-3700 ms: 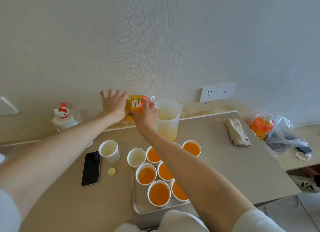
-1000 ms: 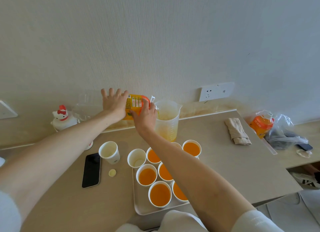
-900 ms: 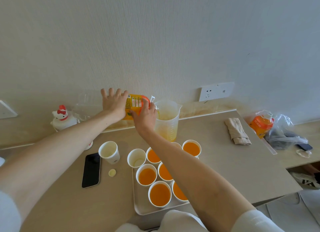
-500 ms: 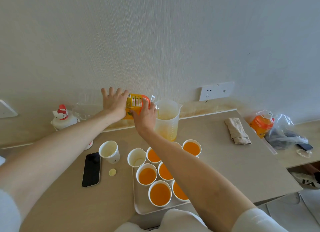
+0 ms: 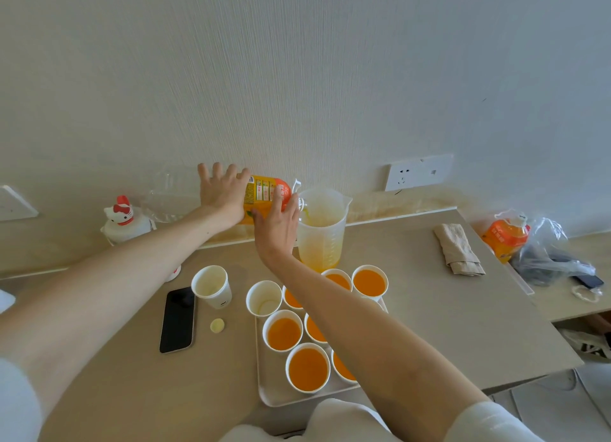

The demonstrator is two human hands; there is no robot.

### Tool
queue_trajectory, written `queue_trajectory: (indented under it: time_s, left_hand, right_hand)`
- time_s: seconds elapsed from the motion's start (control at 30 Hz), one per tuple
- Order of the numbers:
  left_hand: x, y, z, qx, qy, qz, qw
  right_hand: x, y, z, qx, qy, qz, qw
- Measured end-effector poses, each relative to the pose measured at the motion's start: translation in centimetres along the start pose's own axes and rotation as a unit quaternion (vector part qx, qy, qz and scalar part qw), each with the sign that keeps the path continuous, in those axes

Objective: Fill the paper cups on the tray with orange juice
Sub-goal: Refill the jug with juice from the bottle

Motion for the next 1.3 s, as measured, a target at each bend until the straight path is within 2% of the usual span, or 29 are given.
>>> queue_trajectory:
  time_s: [1.3]
  left_hand:
    - [-0.05, 0.01, 0.3, -0.016, 0.018, 0.003, 1.0]
  right_hand:
    - [-0.15, 0.12, 0.15, 0.001, 0.003, 0.003, 1.0]
Point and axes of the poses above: each hand's wrist, its own z-axis towards the middle knuckle, its own x-axis out of the back of the hand, y = z × x, the point moved 8 cm from there along z, towards the middle knuckle, and after that the axes turned 14 degrees about -z, right-handed, at the moved point
